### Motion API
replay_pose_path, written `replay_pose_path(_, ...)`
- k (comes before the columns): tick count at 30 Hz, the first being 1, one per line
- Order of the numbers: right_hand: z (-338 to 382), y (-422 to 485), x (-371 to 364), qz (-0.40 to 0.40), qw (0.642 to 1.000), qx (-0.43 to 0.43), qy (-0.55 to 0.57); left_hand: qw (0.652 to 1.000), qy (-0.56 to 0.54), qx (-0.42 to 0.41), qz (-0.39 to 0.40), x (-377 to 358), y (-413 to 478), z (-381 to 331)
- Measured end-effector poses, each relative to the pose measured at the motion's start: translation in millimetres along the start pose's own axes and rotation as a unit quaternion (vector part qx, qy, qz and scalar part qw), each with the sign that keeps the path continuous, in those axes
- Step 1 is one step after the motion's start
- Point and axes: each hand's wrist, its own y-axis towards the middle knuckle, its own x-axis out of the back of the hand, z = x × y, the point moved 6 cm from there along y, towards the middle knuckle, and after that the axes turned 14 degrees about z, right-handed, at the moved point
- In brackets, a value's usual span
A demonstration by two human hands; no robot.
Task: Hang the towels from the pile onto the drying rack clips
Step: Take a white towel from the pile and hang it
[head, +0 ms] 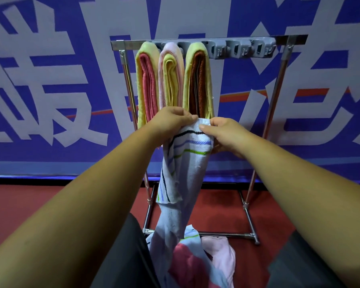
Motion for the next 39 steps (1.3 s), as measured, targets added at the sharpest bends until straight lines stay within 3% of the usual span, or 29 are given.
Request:
replay_pose_path(3, 5.1, 2.7, 3.2, -0.043, 0.999, 0.021, -0.005, 1.000, -0.004, -0.011, -0.004, 1.3, -4.0, -1.5)
replay_pose_path(7, 23.8, 2.6, 15.7, -0.136, 0.989, 0.051, -0.040, 0.994, 0.104, 0.009, -0.010, 11.9, -7.6, 1.3)
replay_pose_path(11, 44.1, -0.7, 41.3, -0.222, 0.970, 0.089, -0.047, 0.989, 0.141, 0.025, -0.036, 27.0, -15.4, 14.8)
replay_pose_path(18, 48.1, -15.4, 91.3, -0.323, 0.942, 0.091, 0.010, 0.988, 0.135, 0.049, -0.056, 50.5, -26.5, 45.0)
replay_pose_path(31, 29.2, -40.7, 125.6, -0.408, 0.908, 0.045, 0.088, 0.998, -0.005, 0.046, -0.050, 67.2, -19.6, 62.9)
replay_pose_path(39, 18.8, -39.0, 125.4, -0.355, 0.934, -0.028, 0.022, 0.974, -0.129, 0.101, -0.158, 65.5, -14.8, 53.4)
